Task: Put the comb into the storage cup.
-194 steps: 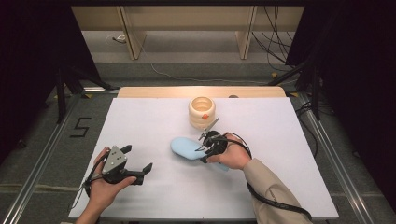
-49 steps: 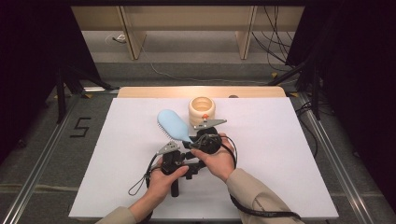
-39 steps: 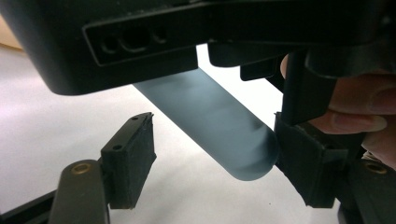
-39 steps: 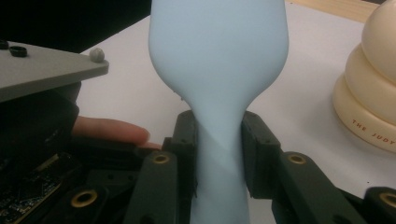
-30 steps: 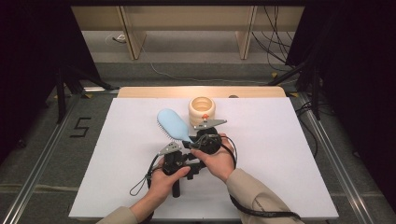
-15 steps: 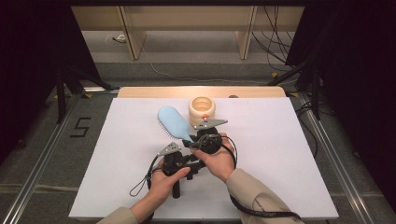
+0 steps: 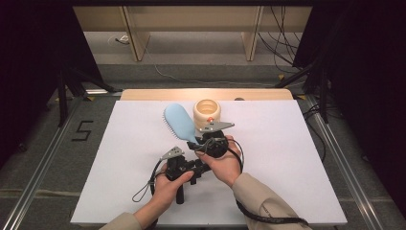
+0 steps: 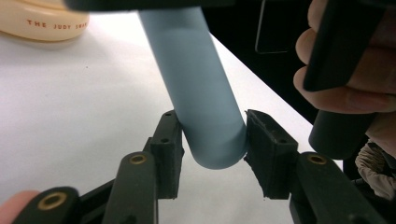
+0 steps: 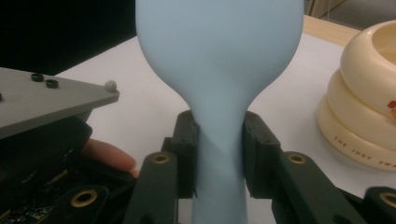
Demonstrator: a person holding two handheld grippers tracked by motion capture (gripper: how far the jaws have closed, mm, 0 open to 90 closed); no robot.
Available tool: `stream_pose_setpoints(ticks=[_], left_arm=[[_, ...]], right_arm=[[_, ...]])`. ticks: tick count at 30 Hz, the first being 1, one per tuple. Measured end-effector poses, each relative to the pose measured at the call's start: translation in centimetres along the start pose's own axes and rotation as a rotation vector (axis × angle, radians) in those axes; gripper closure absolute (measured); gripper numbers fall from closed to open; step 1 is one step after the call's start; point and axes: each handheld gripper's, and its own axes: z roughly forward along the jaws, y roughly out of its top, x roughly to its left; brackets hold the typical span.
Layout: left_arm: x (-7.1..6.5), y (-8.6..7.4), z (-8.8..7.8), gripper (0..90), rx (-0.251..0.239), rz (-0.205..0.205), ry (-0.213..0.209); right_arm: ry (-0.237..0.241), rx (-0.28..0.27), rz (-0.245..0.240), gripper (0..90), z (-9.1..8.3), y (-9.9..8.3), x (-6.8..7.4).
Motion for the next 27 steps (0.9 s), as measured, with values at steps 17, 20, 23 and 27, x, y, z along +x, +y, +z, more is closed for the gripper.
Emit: stream_pose_setpoints(ticks=[17, 20, 23, 27], left_arm=[[0.39, 0.15, -0.47, 60.4, 0.004, 0.018, 0.016], [0.39, 0.26, -0.55, 60.5, 0.005, 0.021, 0.011], [0.43, 0.30, -0.58, 60.5, 0.007, 0.010, -0.004], [0.41, 0.33, -0.59, 60.4, 0.005, -0.004, -0.012]], right_arm=[[0.006, -0.033, -0.003, 70.1, -0.50, 0.32, 0.14], [0.008, -0.036, -0.006, 70.1, -0.53, 0.36, 0.17], [0.012, -0.032, -0.008, 69.9, -0.57, 0.44, 0.14], [0.013, -0.031, -0.006, 69.7, -0.55, 0.46, 0.14]])
